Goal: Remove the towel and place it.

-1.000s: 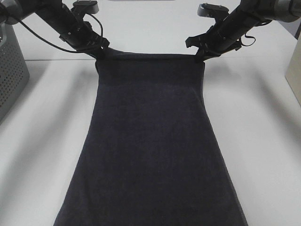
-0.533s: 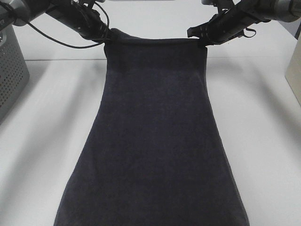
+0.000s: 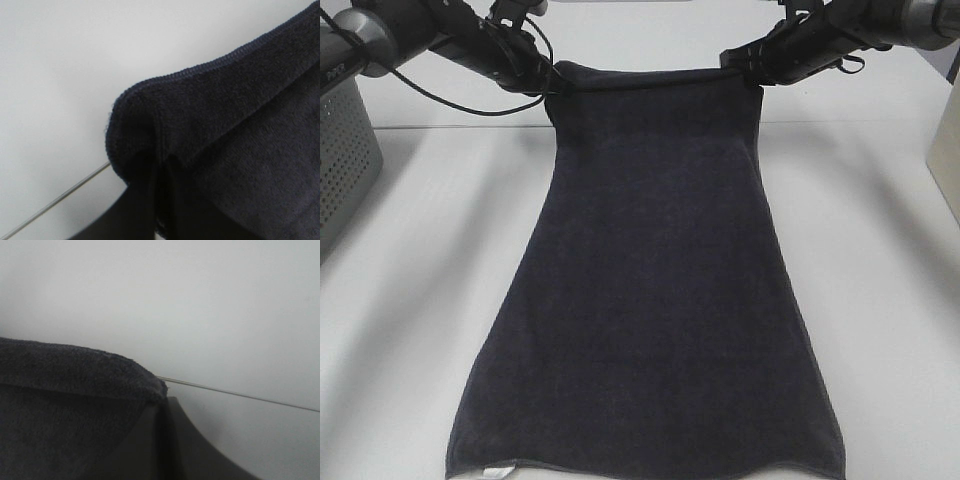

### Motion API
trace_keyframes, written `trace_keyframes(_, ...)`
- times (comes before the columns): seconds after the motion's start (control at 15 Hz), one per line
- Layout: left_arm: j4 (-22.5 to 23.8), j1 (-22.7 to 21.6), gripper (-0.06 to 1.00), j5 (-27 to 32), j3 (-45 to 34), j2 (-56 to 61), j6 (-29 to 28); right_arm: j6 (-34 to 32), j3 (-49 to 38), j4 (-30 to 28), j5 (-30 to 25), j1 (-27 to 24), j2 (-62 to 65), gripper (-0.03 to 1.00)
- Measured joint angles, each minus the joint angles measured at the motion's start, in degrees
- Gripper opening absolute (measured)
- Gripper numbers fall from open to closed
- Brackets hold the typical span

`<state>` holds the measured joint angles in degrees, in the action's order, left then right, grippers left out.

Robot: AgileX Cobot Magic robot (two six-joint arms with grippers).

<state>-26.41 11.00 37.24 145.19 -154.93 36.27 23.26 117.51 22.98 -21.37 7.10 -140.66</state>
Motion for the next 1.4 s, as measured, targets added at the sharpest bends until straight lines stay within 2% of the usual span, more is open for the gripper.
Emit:
trace_keyframes(0.53, -1.3, 0.0, 0.02, -1.5, 0.1, -2.8, 0.0, 0.1, 0.0, 0.6, 0.9, 0.0, -3.3, 0.02)
trace_keyframes(0.67, -2.0, 0.0, 0.09, -3.3, 0.1, -3.1, 0.0, 1.4, 0.0, 0.6, 0.9, 0.0, -3.3, 0.14)
trace_keyframes(0.8, -3.3, 0.0, 0.25, -7.3, 0.1, -3.6, 0.1, 1.8, 0.0, 0.6, 1.3, 0.0, -3.3, 0.42)
trace_keyframes(0.87, -4.1, 0.0, 0.36, -8.8, 0.1, -3.9, 0.1, 1.9, 0.0, 0.6, 1.7, 0.0, -3.3, 0.58)
trace_keyframes(0.93, -4.7, 0.0, 0.47, -9.7, 0.1, -4.1, 0.1, 1.9, 0.0, 0.6, 1.9, 0.0, -3.3, 0.66)
trace_keyframes(1.07, -5.6, 0.0, 0.62, -10.3, 0.1, -4.1, 0.1, 1.9, 0.0, 0.6, 0.6, 0.0, -3.3, 0.73)
trace_keyframes(1.13, -5.6, 0.0, 0.63, -10.3, 0.1, -4.1, 0.1, 1.9, 0.0, 0.6, -0.1, 0.0, -3.3, 0.73)
trace_keyframes(1.27, -5.6, 0.0, 0.64, -8.8, 0.1, -4.0, 0.1, 1.9, 0.0, 0.6, -5.3, -0.1, -3.1, 0.74)
trace_keyframes(1.4, -4.8, 0.0, 0.64, -1.1, 0.1, -2.2, -0.9, 1.9, -0.1, 0.6, -11.9, -0.1, -0.5, 0.74)
